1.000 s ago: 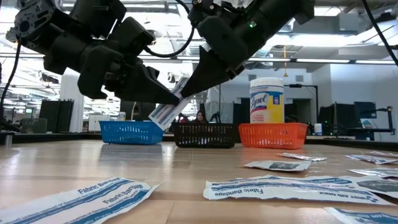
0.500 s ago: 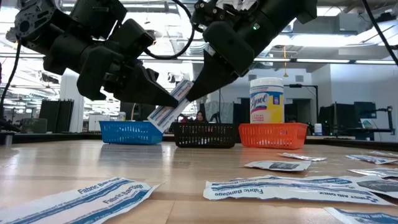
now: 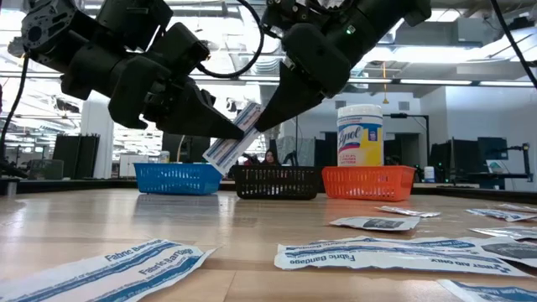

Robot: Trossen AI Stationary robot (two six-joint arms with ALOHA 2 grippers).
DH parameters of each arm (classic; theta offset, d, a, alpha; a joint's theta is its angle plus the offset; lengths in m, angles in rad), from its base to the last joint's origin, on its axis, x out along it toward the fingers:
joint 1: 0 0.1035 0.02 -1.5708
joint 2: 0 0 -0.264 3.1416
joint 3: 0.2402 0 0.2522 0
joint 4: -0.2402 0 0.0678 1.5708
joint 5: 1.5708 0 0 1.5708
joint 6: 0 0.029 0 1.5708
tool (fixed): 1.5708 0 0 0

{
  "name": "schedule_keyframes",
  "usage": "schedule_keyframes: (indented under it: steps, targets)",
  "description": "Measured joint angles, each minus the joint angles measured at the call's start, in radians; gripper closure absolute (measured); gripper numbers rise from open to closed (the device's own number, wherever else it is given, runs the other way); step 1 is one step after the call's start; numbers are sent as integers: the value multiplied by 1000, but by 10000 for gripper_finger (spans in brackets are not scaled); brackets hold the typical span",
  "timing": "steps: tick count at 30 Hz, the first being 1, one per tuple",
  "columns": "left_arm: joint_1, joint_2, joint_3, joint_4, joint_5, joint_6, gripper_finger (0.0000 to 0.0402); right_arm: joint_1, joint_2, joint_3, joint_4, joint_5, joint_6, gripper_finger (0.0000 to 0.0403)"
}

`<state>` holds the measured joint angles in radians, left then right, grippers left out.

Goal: Pick & Place First Aid Supplies
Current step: Put the bandage into the blue container

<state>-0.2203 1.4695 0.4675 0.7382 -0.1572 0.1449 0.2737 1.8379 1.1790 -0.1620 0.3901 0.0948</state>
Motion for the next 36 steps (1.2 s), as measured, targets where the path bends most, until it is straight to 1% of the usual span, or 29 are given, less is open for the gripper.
schedule_keyframes:
  steps: [6,16,20,23,27,31,36]
  targets:
    - [1,1,0,-7,0,-20,395,1,-22,0,-43,-3,1,402]
    - [0,1,-2,-13,0,-31,395,1,-28,0,-66,-2,1,402]
    - [-1,8,-12,-65,5,-31,393,3,-53,-2,-93,6,1,402]
    - [-1,2,-5,-42,3,-32,395,8,-78,-2,-131,10,3,402]
    - [-1,6,-8,-52,-32,-95,393,15,-106,-2,-123,10,3,402]
    - [0,6,-6,-44,-55,-127,390,17,-99,-2,-94,7,28,402]
    - [-9,5,-5,-12,-57,-135,394,9,-33,0,-88,6,4,387]
